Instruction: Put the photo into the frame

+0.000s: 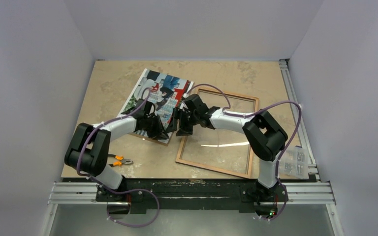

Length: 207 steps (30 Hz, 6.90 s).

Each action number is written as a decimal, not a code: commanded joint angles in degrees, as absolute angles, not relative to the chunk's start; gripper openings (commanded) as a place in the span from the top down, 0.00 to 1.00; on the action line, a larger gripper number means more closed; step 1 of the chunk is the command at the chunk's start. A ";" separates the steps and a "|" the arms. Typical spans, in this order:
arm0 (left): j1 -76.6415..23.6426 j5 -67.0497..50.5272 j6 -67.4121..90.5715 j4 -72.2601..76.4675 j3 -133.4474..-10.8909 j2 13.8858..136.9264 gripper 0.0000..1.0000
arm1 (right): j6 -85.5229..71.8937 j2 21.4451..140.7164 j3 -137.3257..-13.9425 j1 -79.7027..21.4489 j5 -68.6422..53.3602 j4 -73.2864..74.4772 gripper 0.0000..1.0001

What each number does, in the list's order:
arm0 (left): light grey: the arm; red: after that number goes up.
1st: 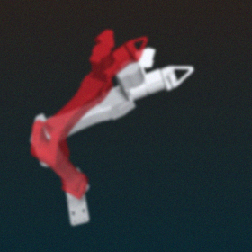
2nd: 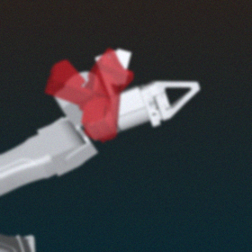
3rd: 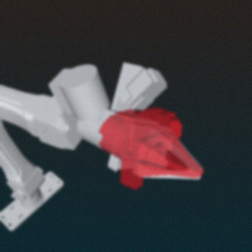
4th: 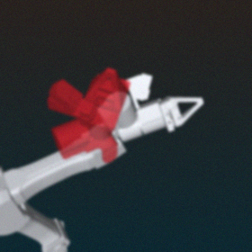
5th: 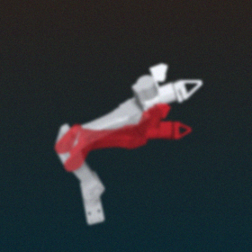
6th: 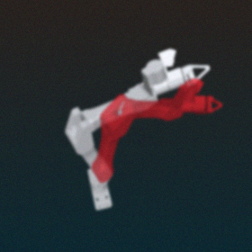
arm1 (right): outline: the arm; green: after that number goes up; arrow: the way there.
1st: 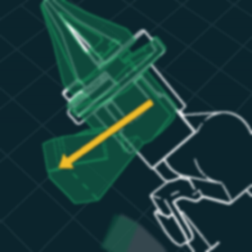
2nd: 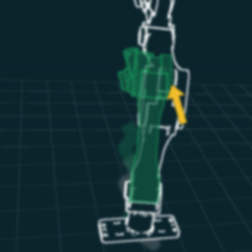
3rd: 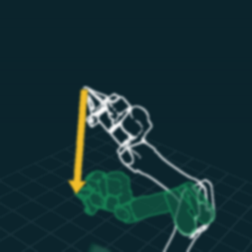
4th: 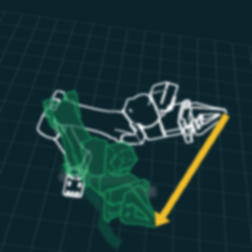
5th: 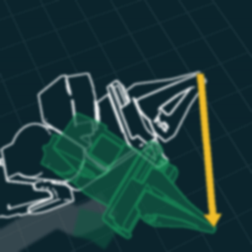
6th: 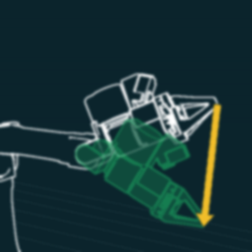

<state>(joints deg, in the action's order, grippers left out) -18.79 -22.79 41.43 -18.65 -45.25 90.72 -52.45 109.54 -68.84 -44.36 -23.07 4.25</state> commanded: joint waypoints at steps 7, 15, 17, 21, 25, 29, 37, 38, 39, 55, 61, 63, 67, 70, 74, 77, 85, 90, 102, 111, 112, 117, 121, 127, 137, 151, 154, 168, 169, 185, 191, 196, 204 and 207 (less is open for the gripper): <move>-15.83 -15.24 40.08 -23.72 -44.11 73.07 0.84 | -53.14 104.77 -66.63 -44.34 -23.23 2.48 0.42; -11.87 -8.29 36.99 -29.58 -46.02 76.42 0.87 | -59.20 107.67 -64.43 -45.23 -25.40 -4.96 0.51; -11.86 -7.64 36.77 -30.28 -46.90 78.94 0.88 | -60.50 108.88 -64.47 -45.92 -25.84 -6.10 0.52; -11.95 -7.77 36.40 -31.06 -48.42 83.44 0.91 | -62.97 111.26 -64.43 -47.50 -26.12 -8.11 0.53; -12.13 -8.53 36.14 -31.33 -49.00 86.48 0.91 | -63.46 112.81 -64.84 -48.45 -24.78 -6.75 0.54; -12.60 -8.57 36.05 -31.35 -49.13 87.35 0.93 | -63.29 112.93 -64.43 -48.52 -22.88 -5.87 0.54; -13.14 -7.94 35.90 -31.71 -49.62 87.65 0.94 | -64.36 112.23 -63.57 -48.50 -22.94 -7.51 0.54; -13.22 -7.86 35.89 -31.75 -49.65 87.63 0.95 | -64.34 111.69 -63.43 -48.51 -23.06 -7.55 0.54; -13.27 -7.79 35.80 -31.80 -49.70 87.75 0.95 | -64.34 111.04 -63.27 -48.50 -23.39 -7.79 0.54; -13.62 -7.36 35.33 -31.99 -49.99 87.98 0.97 | -64.75 110.96 -64.50 -46.70 -20.69 -8.48 0.55; -13.71 -7.25 35.21 -31.93 -50.01 87.97 0.98 | -66.10 112.63 -62.13 -45.99 -20.62 -11.70 0.55; -13.71 -7.28 35.11 -31.99 -50.01 87.99 0.98 | -66.51 113.37 -61.91 -45.81 -20.89 -12.44 0.55; -13.80 -7.21 35.13 -31.90 -50.02 87.94 0.98 | -67.19 114.07 -61.02 -45.55 -21.13 -14.07 0.55; -13.84 -7.13 35.03 -31.82 -50.01 87.95 0.98 | -67.76 113.91 -60.30 -45.40 -21.47 -15.35 0.55; -13.89 -7.04 34.98 -31.81 -50.10 88.03 0.98 | -67.76 112.91 -60.00 -45.26 -21.96 -15.29 0.55; -13.88 -6.96 34.94 -31.81 -50.14 88.03 0.98 | -68.06 111.04 -59.30 -45.30 -21.31 -15.52 0.55; -13.95 -6.86 34.87 -31.90 -50.27 88.15 0.98 | -69.15 110.82 -59.42 -45.47 -22.01 -17.23 0.55; -14.06 -6.88 34.73 -31.97 -50.41 88.28 0.99 | -68.94 112.21 -60.56 -45.45 -22.17 -16.85 0.56; -14.15 -6.85 34.57 -31.99 -50.45 88.25 0.99 | -69.77 115.21 -60.74 -45.45 -23.44 -18.53 0.56; -14.32 -6.66 34.38 -32.04 -50.62 88.38 1.00 | -70.88 112.90 -59.45 -45.44 -23.65 -20.01 0.56; -14.28 -6.62 34.38 -32.07 -50.67 88.42 1.00 | -71.06 112.43 -59.35 -45.48 -23.61 -19.94 0.56; -14.41 -6.53 34.30 -32.16 -50.80 88.54 1.00 | -72.30 111.45 -58.81 -46.78 -24.09 -20.72 0.56; -14.41 -6.38 34.33 -32.17 -50.84 88.60 1.00 | -73.48 111.99 -58.69 -48.22 -24.67 -21.72 0.56; -14.80 -5.91 34.32 -32.72 -51.40 89.02 1.00 | -73.73 112.40 -57.56 -48.96 -24.82 -22.14 0.56; -15.81 -9.96 35.16 -29.98 -49.78 92.02 1.00 | -72.68 110.64 -55.91 -47.72 -20.13 -20.13 0.57; -18.74 -12.00 36.36 -27.88 -50.20 94.73 1.00 | -68.15 112.40 -58.07 -45.09 -14.40 -15.13 0.83; -18.89 -12.19 36.39 -27.77 -50.10 94.79 1.00 | -67.72 113.61 -58.88 -45.08 -13.74 -14.09 0.96; -18.85 -18.09 38.14 -18.75 -45.79 81.91 0.46 | -64.46 104.01 -57.07 -43.55 -14.49 -11.38 1.00; -18.87 -18.32 38.33 -18.22 -45.56 80.79 0.44 | -64.10 103.22 -57.12 -43.47 -14.54 -10.75 1.00; -18.90 -27.64 37.27 -6.77 -40.75 70.71 0.37 | -57.42 86.50 -47.20 -38.00 -17.05 0.55 1.00; -18.90 -28.95 37.32 -5.02 -40.17 71.11 0.37 | -52.52 76.29 -44.42 -36.88 -14.83 12.09 1.00; -18.89 -28.88 37.27 -5.26 -40.42 73.91 0.37 | -48.31 73.86 -43.66 -31.47 -13.82 14.38 0.44; -18.96 -29.39 37.68 -5.81 -41.22 80.81 0.43 | -48.17 87.31 -45.66 -26.71 -27.26 -0.25 0.35; -18.97 -30.04 38.12 -4.64 -41.04 82.67 0.45 | -49.99 93.45 -47.59 -26.74 -30.85 -5.66 0.36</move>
<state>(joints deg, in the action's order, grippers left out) -18.57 -28.29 38.37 -7.73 -40.77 81.08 -49.39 88.01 -44.31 -26.35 -23.40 3.60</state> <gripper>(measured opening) 0.560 0.648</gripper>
